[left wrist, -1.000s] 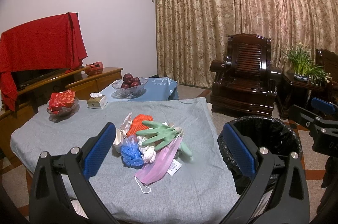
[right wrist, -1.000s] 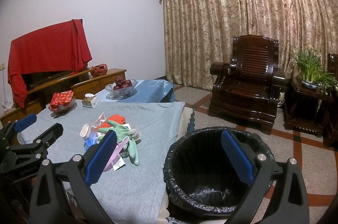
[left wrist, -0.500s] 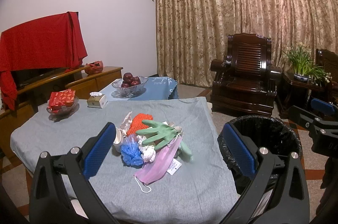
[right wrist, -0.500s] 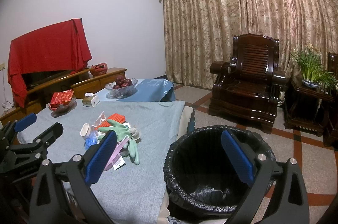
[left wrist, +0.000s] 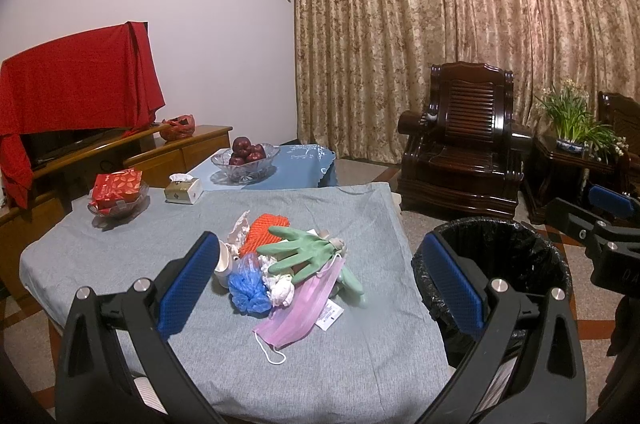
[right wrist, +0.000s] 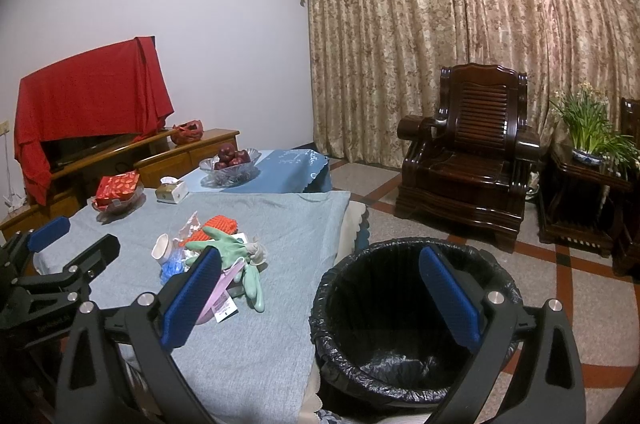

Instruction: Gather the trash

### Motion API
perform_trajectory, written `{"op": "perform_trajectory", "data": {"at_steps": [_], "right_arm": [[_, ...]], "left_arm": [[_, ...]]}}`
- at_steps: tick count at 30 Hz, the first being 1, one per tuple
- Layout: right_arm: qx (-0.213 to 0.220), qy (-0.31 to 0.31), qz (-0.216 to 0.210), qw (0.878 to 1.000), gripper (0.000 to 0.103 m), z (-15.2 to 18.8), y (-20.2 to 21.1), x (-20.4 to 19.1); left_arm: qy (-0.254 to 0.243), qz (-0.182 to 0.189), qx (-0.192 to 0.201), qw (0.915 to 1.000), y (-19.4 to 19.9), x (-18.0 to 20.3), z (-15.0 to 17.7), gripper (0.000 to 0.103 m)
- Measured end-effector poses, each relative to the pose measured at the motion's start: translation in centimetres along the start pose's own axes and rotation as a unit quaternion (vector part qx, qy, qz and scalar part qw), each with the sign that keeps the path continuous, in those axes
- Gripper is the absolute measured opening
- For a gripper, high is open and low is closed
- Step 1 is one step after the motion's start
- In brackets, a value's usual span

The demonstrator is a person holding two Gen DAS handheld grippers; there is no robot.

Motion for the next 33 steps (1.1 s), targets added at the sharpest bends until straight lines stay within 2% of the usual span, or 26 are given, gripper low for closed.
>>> {"op": "perform_trajectory", "data": {"at_steps": [20, 24, 30, 33], "right_arm": [[-0.001, -0.001, -0.001, 1.0, 0.097, -0.2, 0.0, 0.0], [-0.005, -0.002, -0.003, 1.0, 0.097, 0.7, -0.7, -0.1], [-0.015, -0.002, -0.013, 1.0, 0.097, 1.2, -2.5, -1.4], [-0.029, 0.0, -0.026, 0.999, 0.097, 1.8, -4.3, -2.7]], "left_arm": [[0.001, 0.0, -0.002, 1.0, 0.0, 0.0, 0.0, 0.098], [0.001, 0.0, -0.003, 1.0, 0.0, 0.0, 0.0, 0.098], [0.008, -0.013, -0.018, 0.9997, -1.2, -0.6, 2.4, 0.098], [0.016, -0.022, -0.032, 0.9991, -2.9, -2.5, 3.4, 0.098]]}}
Point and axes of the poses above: each gripper's, at about its wrist camera, not at the fingertips, and y roughly against the way its jaws point, x to its right, z to its underside, the point moved 4 cm from there along -y, roughly the way its jaws point, and after that the axes turned 7 degrees about x, right-handed, at the moved point
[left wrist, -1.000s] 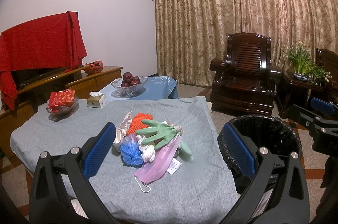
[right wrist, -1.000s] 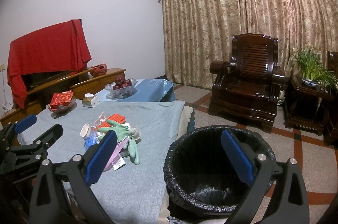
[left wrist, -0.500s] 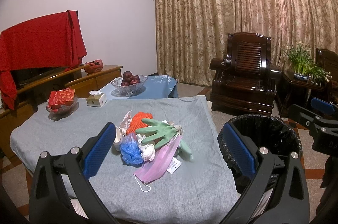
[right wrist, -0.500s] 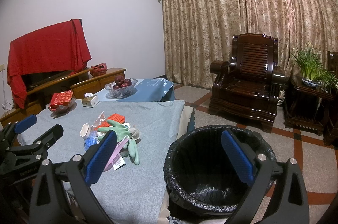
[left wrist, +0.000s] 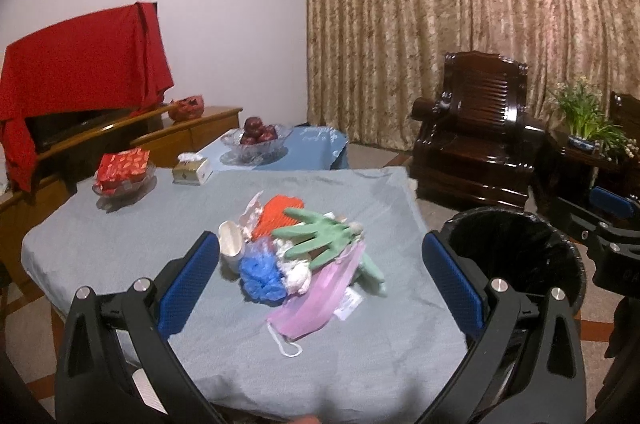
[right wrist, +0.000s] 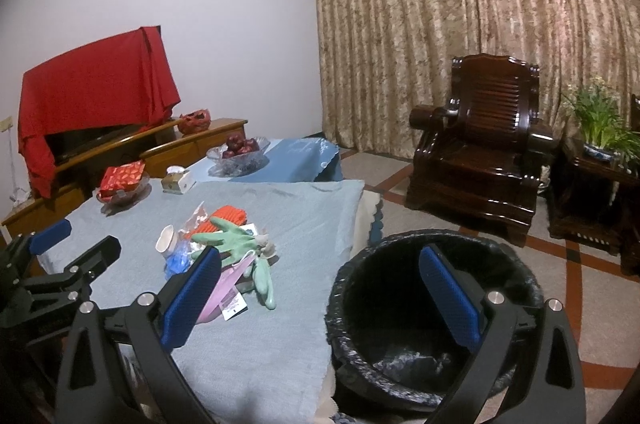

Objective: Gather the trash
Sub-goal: 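Grasp the blue plastic bag with the left gripper while the right gripper grasps the pink mask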

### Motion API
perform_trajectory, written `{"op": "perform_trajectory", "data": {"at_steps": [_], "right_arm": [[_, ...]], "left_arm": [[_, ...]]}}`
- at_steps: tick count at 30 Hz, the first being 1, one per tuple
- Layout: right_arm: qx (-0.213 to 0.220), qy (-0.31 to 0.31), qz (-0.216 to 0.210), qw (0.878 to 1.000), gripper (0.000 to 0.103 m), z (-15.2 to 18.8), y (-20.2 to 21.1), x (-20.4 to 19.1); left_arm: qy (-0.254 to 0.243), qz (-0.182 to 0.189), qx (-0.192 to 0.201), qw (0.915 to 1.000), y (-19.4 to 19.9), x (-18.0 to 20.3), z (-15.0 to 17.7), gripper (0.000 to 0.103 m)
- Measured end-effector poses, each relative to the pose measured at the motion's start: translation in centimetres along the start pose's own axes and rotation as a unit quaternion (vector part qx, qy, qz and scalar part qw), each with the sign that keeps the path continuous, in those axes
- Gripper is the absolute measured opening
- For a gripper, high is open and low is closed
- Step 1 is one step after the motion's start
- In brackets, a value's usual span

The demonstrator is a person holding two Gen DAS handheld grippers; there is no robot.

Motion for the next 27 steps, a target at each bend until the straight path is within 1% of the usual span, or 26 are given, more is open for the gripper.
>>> {"op": "perform_trajectory", "data": {"at_steps": [3, 5, 7, 9, 11, 13, 16, 17, 19, 21, 24, 27], "right_arm": [[-0.009, -0.001, -0.01, 1.0, 0.097, 0.3, -1.5, -0.7], [-0.018, 0.004, -0.017, 1.0, 0.097, 0.7, -3.3, -1.8], [-0.024, 0.004, -0.026, 0.999, 0.097, 0.9, -4.7, -2.4], [-0.031, 0.002, -0.035, 0.999, 0.097, 1.2, -6.4, -3.3], [-0.038, 0.001, -0.042, 0.998, 0.097, 1.5, -7.9, -4.1], [-0.044, -0.001, -0.046, 0.998, 0.097, 2.0, -9.3, -4.5], [-0.055, -0.001, -0.058, 0.997, 0.093, 3.0, -11.5, -5.6], [-0.061, 0.003, -0.06, 0.996, 0.09, 3.4, -12.2, -6.0], [-0.073, 0.008, -0.069, 0.995, 0.087, 4.2, -13.5, -6.7], [-0.092, 0.008, -0.081, 0.992, 0.08, 5.3, -14.9, -7.4], [-0.116, 0.009, -0.09, 0.989, 0.073, 6.9, -16.1, -8.4], [-0.129, 0.014, -0.089, 0.988, 0.069, 8.3, -16.9, -8.7]], "left_arm": [[0.016, -0.019, -0.01, 0.9996, -1.0, -2.1, 0.2, 0.098], [0.014, -0.042, -0.02, 0.9988, -2.0, -3.6, 0.8, 0.098], [0.012, -0.056, -0.031, 0.9979, -3.1, -5.1, 1.3, 0.098], [0.017, -0.075, -0.034, 0.9964, -4.2, -6.8, 1.6, 0.098], [0.022, -0.083, -0.034, 0.9957, -5.3, -8.4, 1.9, 0.098], [0.016, -0.09, -0.045, 0.9948, -6.5, -9.3, 2.6, 0.098], [0.025, -0.087, -0.053, 0.9945, -8.1, -10.8, 3.4, 0.098], [0.028, -0.084, -0.057, 0.9944, -9.0, -11.3, 3.6, 0.098], [0.031, -0.079, -0.067, 0.9941, -10.0, -11.8, 4.3, 0.098], [0.034, -0.079, -0.072, 0.9937, -11.1, -12.2, 4.9, 0.098], [0.029, -0.073, -0.098, 0.9921, -13.0, -12.5, 6.3, 0.098], [0.028, -0.063, -0.116, 0.9908, -14.6, -12.2, 7.7, 0.098]]}}
Point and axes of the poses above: each gripper's, at about its wrist camera, not at the fingertips, and y roughly against the way its jaws point, x to its right, z to its underside, the point moved 4 cm from there along -y, roughly the way its jaws point, and after that the axes turned 7 degrees about x, right-handed, at the moved point
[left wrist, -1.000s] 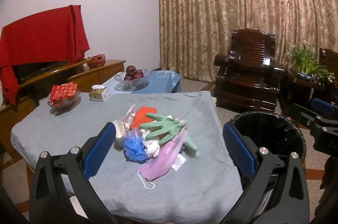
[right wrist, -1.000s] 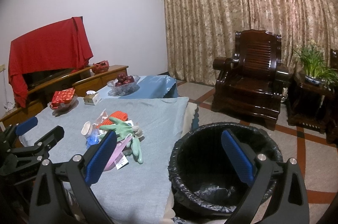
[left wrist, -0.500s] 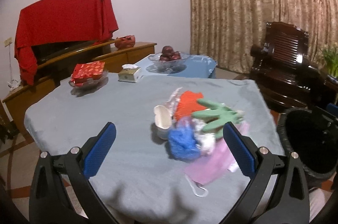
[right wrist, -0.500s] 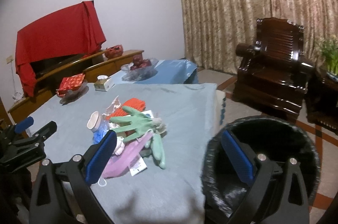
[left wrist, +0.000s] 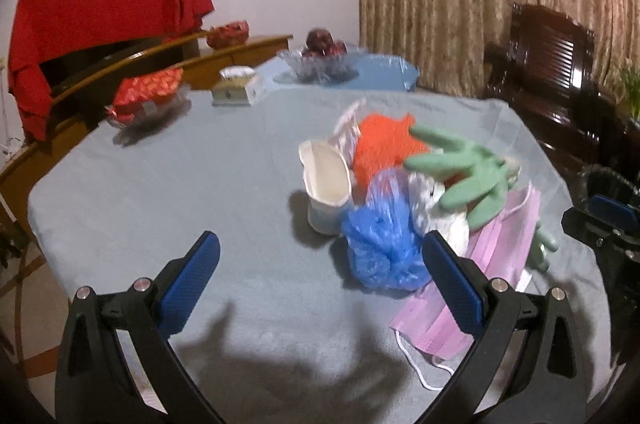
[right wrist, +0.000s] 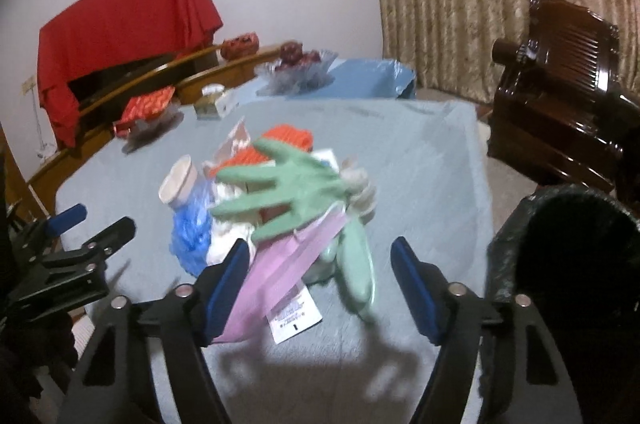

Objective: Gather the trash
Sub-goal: 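Grasp the blue plastic bag with the left gripper while the right gripper grasps the pink mask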

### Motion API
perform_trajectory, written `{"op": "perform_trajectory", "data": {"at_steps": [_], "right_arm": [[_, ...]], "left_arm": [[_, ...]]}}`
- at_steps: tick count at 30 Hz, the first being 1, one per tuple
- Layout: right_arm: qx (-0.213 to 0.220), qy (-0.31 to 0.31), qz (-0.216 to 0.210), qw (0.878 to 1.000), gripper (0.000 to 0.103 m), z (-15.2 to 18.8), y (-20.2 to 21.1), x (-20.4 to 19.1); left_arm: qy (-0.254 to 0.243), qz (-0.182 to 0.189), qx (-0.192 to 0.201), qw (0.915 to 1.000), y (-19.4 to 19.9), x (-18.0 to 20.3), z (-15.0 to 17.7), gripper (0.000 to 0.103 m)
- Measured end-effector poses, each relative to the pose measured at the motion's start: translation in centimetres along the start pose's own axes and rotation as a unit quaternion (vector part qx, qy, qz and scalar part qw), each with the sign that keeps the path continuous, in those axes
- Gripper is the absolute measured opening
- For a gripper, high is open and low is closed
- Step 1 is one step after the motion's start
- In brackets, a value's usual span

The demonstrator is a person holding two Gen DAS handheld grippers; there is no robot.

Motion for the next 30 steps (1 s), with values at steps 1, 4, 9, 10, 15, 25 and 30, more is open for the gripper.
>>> {"op": "perform_trajectory", "data": {"at_steps": [1, 4, 9, 10, 15, 25, 30], "right_arm": [[-0.004, 0.0, 0.0, 1.0, 0.068, 0.2, -0.3, 0.0], [-0.015, -0.002, 0.0, 1.0, 0.061, 0.6, -0.8, 0.4], [-0.025, 0.002, 0.002, 1.0, 0.06, 1.0, -1.1, 0.7], [-0.026, 0.002, 0.002, 1.0, 0.06, 0.9, -1.3, 0.8], [-0.032, 0.004, -0.003, 0.999, 0.06, 1.0, -1.8, 0.4], [-0.034, 0.013, -0.027, 0.999, 0.06, 1.1, -2.2, -1.7], [-0.047, 0.011, -0.028, 0.998, 0.053, 1.7, -3.0, -2.6]], "left_arm": [[-0.001, 0.006, -0.008, 1.0, -0.6, 0.2, 0.3, 0.095], [-0.004, 0.019, -0.027, 0.9994, -2.5, 1.0, 1.0, 0.077], [-0.003, 0.053, -0.049, 0.9974, -5.1, 2.4, 1.4, 0.068], [-0.005, 0.058, -0.052, 0.9969, -5.5, 2.7, 1.5, 0.066], [0.004, 0.095, -0.073, 0.9928, -6.9, 3.2, 1.7, 0.04], [0.023, 0.107, -0.061, 0.9922, -4.4, 2.5, 1.1, 0.019], [0.005, 0.097, -0.057, 0.9936, -2.1, 1.2, 1.5, 0.019]]}}
Point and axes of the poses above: each gripper's, at about its wrist camera, not at the fingertips, and y roughly against the way its jaws point, x to its right, z to its underside, the point moved 4 cm from there along -y, roughly the way its jaws point, and after that the axes turned 7 degrees about x, right-handed, at the moved point
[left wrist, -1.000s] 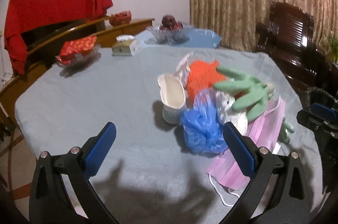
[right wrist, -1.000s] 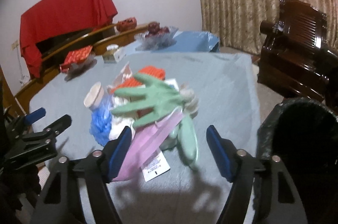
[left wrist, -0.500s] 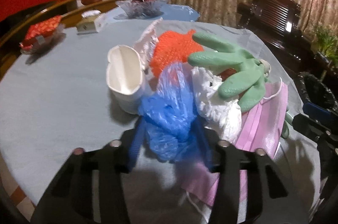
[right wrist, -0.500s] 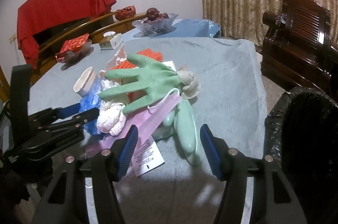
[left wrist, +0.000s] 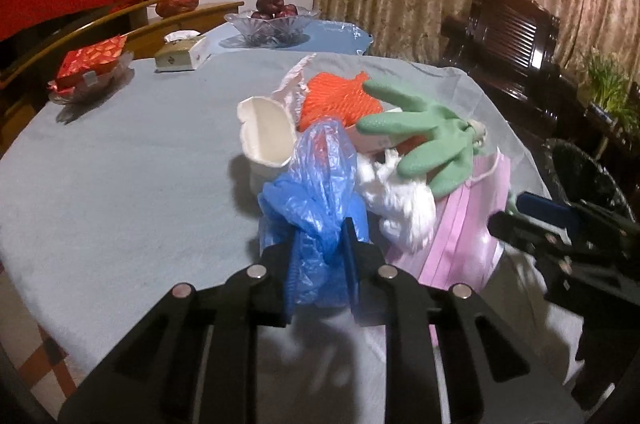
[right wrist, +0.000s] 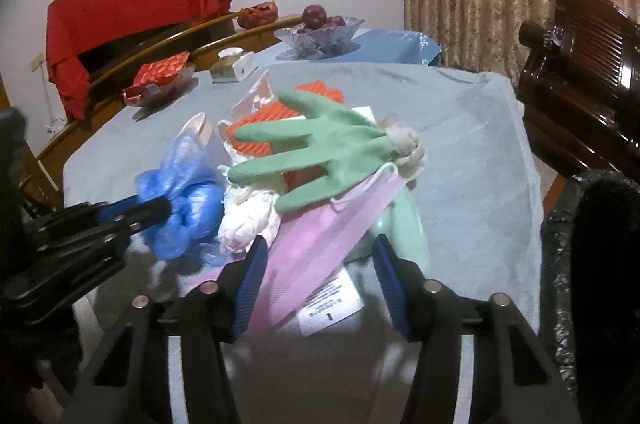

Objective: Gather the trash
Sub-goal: 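Grasp the blue plastic bag with the left gripper while the right gripper grasps the pink mask, then carry the blue bag and pink mask over the bin and open both grippers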

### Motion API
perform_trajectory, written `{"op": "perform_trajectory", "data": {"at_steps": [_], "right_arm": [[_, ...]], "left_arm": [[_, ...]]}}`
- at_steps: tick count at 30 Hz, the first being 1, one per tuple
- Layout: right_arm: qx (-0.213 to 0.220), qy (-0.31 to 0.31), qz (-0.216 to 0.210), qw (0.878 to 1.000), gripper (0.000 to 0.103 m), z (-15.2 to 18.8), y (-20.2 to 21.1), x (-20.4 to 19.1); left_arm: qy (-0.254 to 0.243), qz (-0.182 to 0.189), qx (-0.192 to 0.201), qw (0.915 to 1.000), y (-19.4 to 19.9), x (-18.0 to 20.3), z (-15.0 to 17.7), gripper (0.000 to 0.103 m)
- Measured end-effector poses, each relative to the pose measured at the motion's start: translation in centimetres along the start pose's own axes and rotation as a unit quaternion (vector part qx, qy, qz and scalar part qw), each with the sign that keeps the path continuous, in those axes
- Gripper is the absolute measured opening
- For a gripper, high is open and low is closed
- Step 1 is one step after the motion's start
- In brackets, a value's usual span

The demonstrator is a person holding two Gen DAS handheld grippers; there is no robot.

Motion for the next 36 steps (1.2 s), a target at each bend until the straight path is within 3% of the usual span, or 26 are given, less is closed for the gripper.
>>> {"op": "perform_trajectory", "data": {"at_steps": [5, 7, 9, 12, 23, 36], "right_arm": [[-0.017, -0.011, -0.011, 1.0, 0.041, 0.5, -1.4, -0.4], [-0.024, -0.003, -0.016, 1.0, 0.029, 0.6, -2.0, -0.9], [-0.029, 0.004, -0.022, 0.999, 0.006, 0.7, -2.2, -1.2], [-0.023, 0.001, -0.029, 0.999, 0.002, 0.6, -1.5, -1.2], [0.034, -0.024, -0.042, 0.998, 0.002, -3.2, 4.9, 0.4], [0.093, -0.028, 0.004, 0.995, 0.002, -5.0, 12.5, 4.6]], "left_arm": [[0.012, -0.008, -0.007, 0.9999, 1.0, -1.3, 0.5, 0.019], [0.013, -0.008, -0.005, 0.9999, 1.2, -1.5, 0.5, 0.019], [0.013, -0.006, -0.001, 0.9999, 1.5, -1.4, 0.2, 0.019], [0.012, 0.001, 0.004, 0.9999, 2.0, -1.0, -0.2, 0.019], [-0.003, 0.029, 0.023, 0.9993, 4.0, 2.1, -1.8, 0.019], [-0.034, 0.09, 0.035, 0.9947, 6.0, 9.0, -3.0, 0.019]]}}
Point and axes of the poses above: each gripper's, at about its wrist camera, not at the fingertips, and y roughly against the way its jaws point, x to its right, z to its underside, the point moved 4 cm from there along -y, roughly the way its jaws point, and after that the axes turned 7 degrees about x, right-handed, at the moved point
